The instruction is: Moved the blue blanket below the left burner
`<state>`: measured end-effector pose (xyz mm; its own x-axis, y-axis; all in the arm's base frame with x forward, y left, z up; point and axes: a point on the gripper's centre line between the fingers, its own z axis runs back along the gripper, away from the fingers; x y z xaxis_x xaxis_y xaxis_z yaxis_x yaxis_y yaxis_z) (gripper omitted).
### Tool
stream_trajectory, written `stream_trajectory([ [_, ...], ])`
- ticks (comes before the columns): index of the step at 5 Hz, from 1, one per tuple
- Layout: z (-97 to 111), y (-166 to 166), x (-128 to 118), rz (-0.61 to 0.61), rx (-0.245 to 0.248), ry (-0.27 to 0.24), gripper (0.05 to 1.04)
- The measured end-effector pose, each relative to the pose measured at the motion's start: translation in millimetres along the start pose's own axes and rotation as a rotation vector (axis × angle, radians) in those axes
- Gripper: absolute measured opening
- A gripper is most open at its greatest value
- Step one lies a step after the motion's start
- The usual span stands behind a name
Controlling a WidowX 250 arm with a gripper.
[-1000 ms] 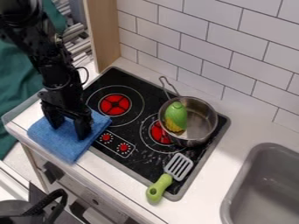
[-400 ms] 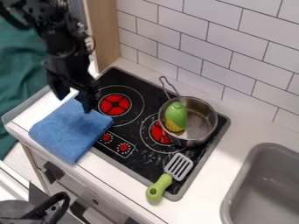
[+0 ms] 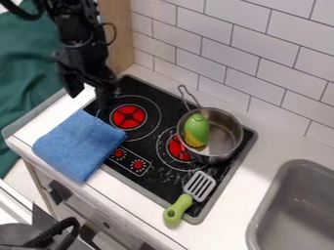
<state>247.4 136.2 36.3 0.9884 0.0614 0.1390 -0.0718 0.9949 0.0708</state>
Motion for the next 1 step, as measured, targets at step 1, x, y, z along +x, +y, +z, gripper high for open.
stream_trajectory([
  [1,2.3,-0.6,5.0,0.004,0.001,-0.012,1.001],
])
